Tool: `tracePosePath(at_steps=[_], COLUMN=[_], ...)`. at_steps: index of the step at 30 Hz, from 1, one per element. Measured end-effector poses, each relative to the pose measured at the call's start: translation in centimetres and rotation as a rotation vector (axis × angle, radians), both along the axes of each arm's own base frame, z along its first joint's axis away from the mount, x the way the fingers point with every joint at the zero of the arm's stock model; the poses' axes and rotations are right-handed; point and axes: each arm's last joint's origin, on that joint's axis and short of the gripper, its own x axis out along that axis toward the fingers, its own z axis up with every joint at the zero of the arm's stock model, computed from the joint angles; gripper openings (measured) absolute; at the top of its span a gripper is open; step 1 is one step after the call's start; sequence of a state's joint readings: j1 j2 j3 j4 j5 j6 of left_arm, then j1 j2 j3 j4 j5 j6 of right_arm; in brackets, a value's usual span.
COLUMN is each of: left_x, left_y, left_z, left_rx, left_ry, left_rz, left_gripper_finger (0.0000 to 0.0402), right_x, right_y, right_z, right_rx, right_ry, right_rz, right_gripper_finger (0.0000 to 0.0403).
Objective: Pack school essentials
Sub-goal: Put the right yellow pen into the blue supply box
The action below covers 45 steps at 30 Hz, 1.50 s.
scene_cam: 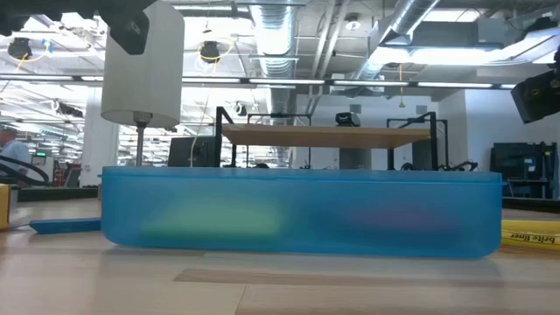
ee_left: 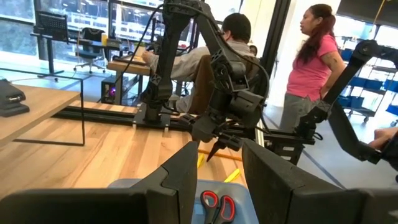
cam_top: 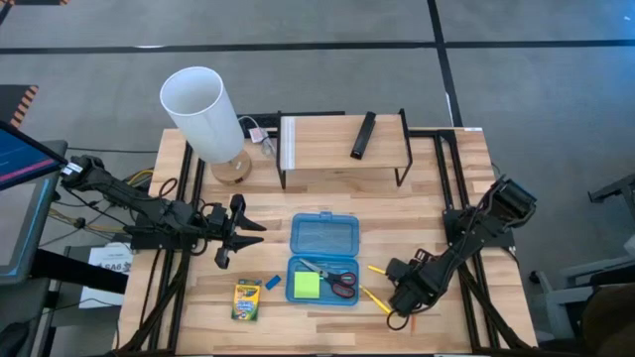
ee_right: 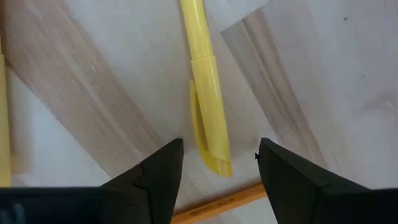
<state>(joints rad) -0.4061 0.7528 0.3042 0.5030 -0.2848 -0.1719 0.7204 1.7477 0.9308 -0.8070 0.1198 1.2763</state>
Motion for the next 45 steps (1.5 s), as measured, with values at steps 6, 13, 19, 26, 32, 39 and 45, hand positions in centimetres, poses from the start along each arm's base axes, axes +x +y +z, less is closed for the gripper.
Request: tracePosePath(at_steps=[6,13,19,26,32,39,45], left_x=[0.0,0.0,0.0,0.0,0.0,0.0,0.0], left_y=[0.0,0.0,0.0,0.0,0.0,0.0,0.0], left_z=[0.0,0.0,0.0,0.0,0.0,0.0,0.0], left_rx=[-0.003,-0.006,-0.006,-0.006,-0.006,-0.005,-0.005], left_ry=[-0.001,0.000,0.000,0.000,0.000,0.000,0.000], left_rz=[0.000,-0.001,-0.001,-0.001,-0.001,-0.001,-0.001], left_gripper_finger=[0.0114,0.0114,0.0114,0.0114,0.0114,0.0114,0.0114], right_x=[0.4,0.4,0.3,0.7,0.8,0.9,0.9], right_y=[-0.3,-0.4,-0.4,-0.1,0.0,0.0,0.1], right_z=[-0.1,0.0,0.0,0.7,1.0,1.2,1.3], right_rx=[0.023,0.023,0.024,0.014,0.012,0.010,0.011], right_ry=[0.020,0.020,0.027,0.044,0.054,0.055,0.055], right_rz=[0.025,0.024,0.022,0.025,0.028,0.027,0.027], right_gripper_finger=[0.0169,0.0059,0.0041,0.0059,0.0060,0.0060,0.0061])
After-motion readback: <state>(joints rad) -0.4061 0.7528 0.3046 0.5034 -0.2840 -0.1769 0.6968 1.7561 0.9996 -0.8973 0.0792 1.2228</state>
